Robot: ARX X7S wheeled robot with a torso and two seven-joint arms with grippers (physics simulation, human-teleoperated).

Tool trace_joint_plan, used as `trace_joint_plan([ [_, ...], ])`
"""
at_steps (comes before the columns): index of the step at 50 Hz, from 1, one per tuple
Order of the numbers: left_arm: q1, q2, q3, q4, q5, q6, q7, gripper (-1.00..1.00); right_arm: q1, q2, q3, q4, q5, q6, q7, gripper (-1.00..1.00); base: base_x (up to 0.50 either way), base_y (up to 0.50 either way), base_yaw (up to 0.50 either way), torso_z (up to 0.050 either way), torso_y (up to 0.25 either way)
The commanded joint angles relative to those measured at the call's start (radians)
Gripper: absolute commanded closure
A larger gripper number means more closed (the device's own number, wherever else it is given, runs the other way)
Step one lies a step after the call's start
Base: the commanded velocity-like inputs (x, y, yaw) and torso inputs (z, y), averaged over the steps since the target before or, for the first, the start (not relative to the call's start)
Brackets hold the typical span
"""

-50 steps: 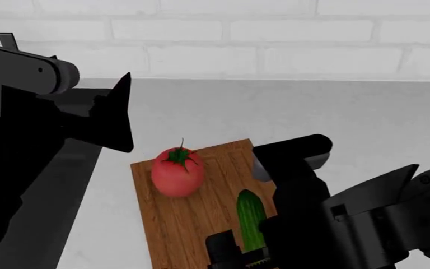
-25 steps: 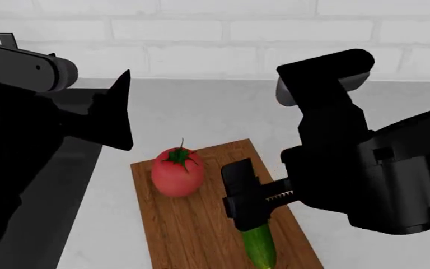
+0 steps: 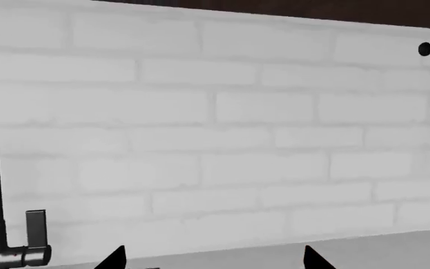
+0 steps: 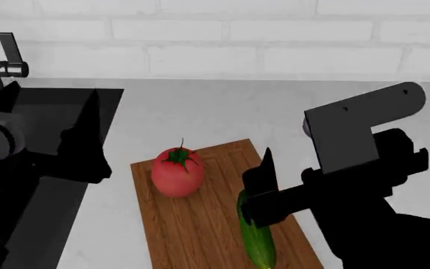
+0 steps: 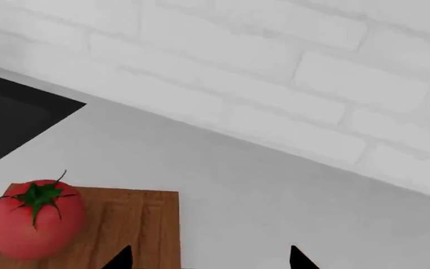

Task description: Pick the vegetables from the sink and place them on the cutting board.

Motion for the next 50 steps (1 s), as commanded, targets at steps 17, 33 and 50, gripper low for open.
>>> trace_joint_plan([
  [17, 0.377, -0.031, 0.067, 0.303, 0.236, 0.485, 0.138, -1.0, -0.4, 0.107, 0.006, -0.39, -0.654, -0.434, 0.08, -1.0, 0.0, 0.0, 0.0, 0.0, 0.0],
  [33, 0.373, -0.093, -0.008, 0.515, 0.135, 0.467, 0.059, -1.0, -0.199, 0.116, 0.084, -0.636, -0.392, -0.176, 0.367, -1.0, 0.0, 0.0, 0.0, 0.0, 0.0],
  [50, 0.337, -0.239, 0.056, 0.523, 0.092, 0.601, -0.103, -1.0, 0.283, 0.348, -0.572, -0.639, -0.4, -0.594, 0.647, -1.0, 0.0, 0.0, 0.0, 0.0, 0.0],
])
